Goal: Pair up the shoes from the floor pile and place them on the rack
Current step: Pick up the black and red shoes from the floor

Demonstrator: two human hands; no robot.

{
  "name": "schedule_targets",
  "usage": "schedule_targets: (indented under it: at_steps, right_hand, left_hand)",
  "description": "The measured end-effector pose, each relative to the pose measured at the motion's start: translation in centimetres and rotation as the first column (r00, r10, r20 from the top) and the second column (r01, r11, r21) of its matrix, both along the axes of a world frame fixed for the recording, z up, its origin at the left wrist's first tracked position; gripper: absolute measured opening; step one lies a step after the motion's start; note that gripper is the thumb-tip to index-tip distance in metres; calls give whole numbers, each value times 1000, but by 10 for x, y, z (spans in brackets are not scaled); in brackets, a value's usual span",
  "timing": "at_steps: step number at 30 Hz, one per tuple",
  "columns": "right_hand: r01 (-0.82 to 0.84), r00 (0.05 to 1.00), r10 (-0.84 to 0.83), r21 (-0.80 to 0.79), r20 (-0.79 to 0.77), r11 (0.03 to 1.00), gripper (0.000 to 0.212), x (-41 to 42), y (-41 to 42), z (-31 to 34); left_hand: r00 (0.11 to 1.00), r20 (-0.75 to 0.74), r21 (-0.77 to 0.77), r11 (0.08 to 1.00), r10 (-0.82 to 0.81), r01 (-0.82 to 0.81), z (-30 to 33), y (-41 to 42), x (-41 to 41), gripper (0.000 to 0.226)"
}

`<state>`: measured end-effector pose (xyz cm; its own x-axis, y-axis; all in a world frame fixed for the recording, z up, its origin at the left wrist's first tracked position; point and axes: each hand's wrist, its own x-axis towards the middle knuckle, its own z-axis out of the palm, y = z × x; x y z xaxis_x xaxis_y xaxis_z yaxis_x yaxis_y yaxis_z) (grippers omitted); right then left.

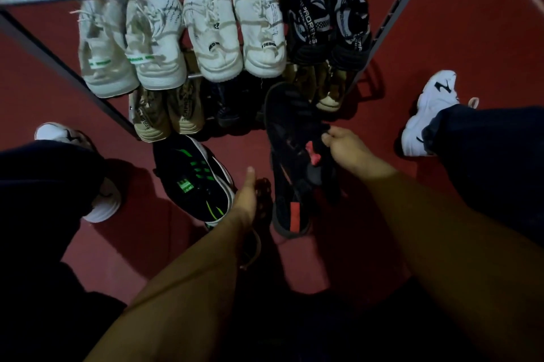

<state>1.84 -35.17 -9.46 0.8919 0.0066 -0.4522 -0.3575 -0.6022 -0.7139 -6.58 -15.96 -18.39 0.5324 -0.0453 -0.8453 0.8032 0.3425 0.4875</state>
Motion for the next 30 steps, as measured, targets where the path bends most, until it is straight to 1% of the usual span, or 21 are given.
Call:
schedule_targets:
  at_steps: [1,3,4,5,7,8,9,10,11,13,14,15,17,18,20,21,22,24,25,28,30]
  right_hand:
    - [-10,997,15,59,-75,998,22,-1,9,2]
    - [-25,959,76,185,-273,982,25,-8,26,-1]
    - [-66,931,125,180,-343,981,29,-13,29,-7]
    - [-133,912,168,118,-374,984,32,-18,30,-13]
    - [-273,907,213,-122,-363,954,37,-27,24,-19]
    - [-329,897,224,-236,-380,914,36,-30,21,-17]
    - [-377,877,236,-292,-419,879,28,-35,19,-14]
    - [-415,834,238,-282,-498,865,15,-38,16,-12]
    - [-444,765,228,-238,-603,864,13,-43,14,-8]
    - [-419,634,193,-123,-749,899,40,-52,22,-5]
    - [-364,622,161,-101,-766,926,45,-55,27,-8]
    - [-295,652,126,-98,-747,950,44,-57,31,-14]
    - [-214,685,89,-82,-723,973,32,-57,40,-20]
    - [-190,686,76,-77,-724,979,30,-57,43,-22]
    - [-126,661,54,-41,-748,991,45,-57,42,-22]
    - [-104,651,52,-21,-757,994,52,-56,40,-22]
    - [-101,660,59,-10,-749,995,49,-55,39,-19]
    - [-114,679,68,-13,-731,993,26,-52,35,-11]
    - [-133,678,81,-13,-731,991,20,-52,34,-5]
    - [-247,669,127,-58,-733,967,25,-48,29,8]
    - [-369,631,184,-83,-754,926,31,-41,29,18]
  left_hand:
    - [1000,4,-23,1000,11,-11,-1,0,-2,75]
    - [994,-10,-143,983,111,-111,1,-4,-3,85]
    - [987,-30,-186,969,157,-160,2,-6,-3,87]
    - [986,-27,-190,967,167,-169,1,-5,-5,86]
    - [990,0,-124,983,139,-138,-1,-3,-9,81]
    - [994,21,-104,989,106,-103,-1,-1,-10,78]
    - [997,26,-70,996,66,-64,-1,2,-11,75]
    - [999,32,-18,1000,18,-18,2,3,-12,74]
    - [999,31,29,999,-24,23,0,5,-13,77]
    - [998,28,63,997,-56,54,-1,8,-13,83]
    - [998,39,49,997,-59,57,-4,7,-12,83]
    - [997,48,25,998,-61,60,-4,7,-11,81]
    - [997,35,-5,998,-65,65,3,5,-7,77]
    - [997,40,-10,997,-71,71,7,3,-7,70]
    - [994,54,-40,994,-96,98,11,1,-3,54]
    - [992,63,-51,993,-107,110,12,2,-1,52]
    - [992,69,-57,992,-109,113,15,4,1,53]
    - [988,64,-69,987,-142,146,19,7,6,56]
    - [984,51,-72,983,-168,172,23,9,7,58]
    - [956,10,-80,953,-292,292,38,15,9,60]
    - [904,-1,-105,899,-427,425,55,22,10,56]
